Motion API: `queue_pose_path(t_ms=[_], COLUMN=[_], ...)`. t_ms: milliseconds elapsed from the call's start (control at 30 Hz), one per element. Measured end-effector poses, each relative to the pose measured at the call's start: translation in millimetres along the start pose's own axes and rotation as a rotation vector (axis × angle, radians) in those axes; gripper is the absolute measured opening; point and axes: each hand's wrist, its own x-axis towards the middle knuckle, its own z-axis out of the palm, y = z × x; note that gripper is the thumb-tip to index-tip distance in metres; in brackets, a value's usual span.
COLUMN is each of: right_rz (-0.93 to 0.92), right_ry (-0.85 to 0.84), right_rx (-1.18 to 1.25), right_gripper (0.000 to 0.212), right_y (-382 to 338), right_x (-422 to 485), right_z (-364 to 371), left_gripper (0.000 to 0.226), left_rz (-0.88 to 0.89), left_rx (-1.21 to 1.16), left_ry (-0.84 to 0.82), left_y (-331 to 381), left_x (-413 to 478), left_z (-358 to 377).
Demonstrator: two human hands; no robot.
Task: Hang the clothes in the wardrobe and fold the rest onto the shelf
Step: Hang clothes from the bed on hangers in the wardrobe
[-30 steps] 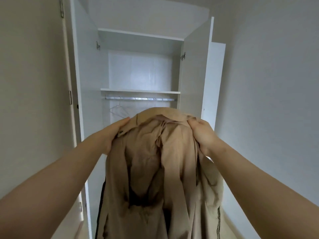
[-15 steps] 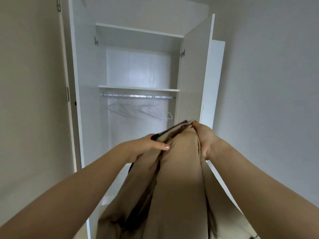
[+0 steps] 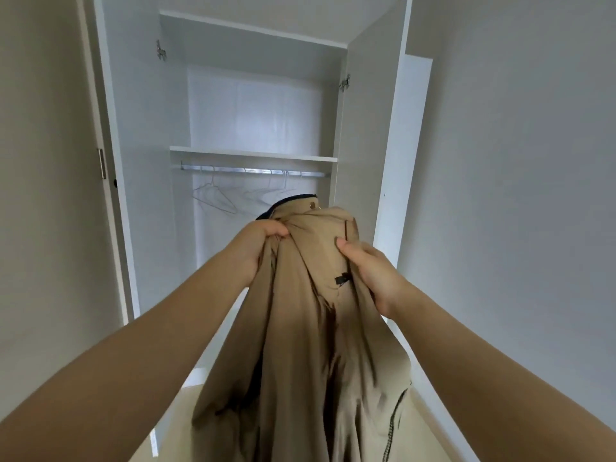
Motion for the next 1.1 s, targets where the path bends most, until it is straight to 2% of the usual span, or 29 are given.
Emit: queue_pose_path(t_ms=[67,167,233,333,433,533,667,767,900,1100], right_rz=[-0.01,0.069,0.096,0.017,-0.056,-0.112,-0.148,-0.134,-0.103,-0.07], right_ry=[-0.05,-0.126,-0.033,0.133,0.28,0.36,0.372,0.372,0.306,0.181], right_rx=[-0.167,-0.541,-0.657,-0.528,-0.269,-0.082,0.017,0.034,0.039,0.035], right_gripper=[0.027,0.017,0.027,0.041,0.045,0.037,0.031,0.04,0.029,0.027], right_y=[16.0,36.4,43.1,37.9,20.0,-0.2,-11.8,1.2,25.4,61.9], right_x=[7.0,27.3,51.7,92.1,140.6,195.8,260.5,309.0,378.8,496.5], right_z=[-2.9,-4.4,0.8,19.1,38.8,58.7,81.1,96.9,119.1,138.6], left_gripper=[0.018,0.021,0.02,0.015,0.041,0.051,0.045,0.047,0.038,0.035], left_rz=[0.076,0.183,0.213,0.191,0.2,0.17,0.088,0.19,0.192,0.182], left_rx=[-0.083,-0.198,-0.214,-0.13,0.04,0.165,0.139,0.015,-0.064,-0.104], left_ry=[0.058,0.128,0.158,0.183,0.301,0.297,0.232,0.35,0.454,0.53], left_y=[7.6,20.6,31.0,39.4,42.1,42.9,48.7,44.2,35.8,33.9], left_x=[12.8,38.1,62.3,101.5,144.5,191.0,241.5,279.4,331.3,423.2], left_z=[-6.9,-23.9,-40.0,-65.1,-91.3,-122.9,-154.5,-174.1,-198.5,-228.8])
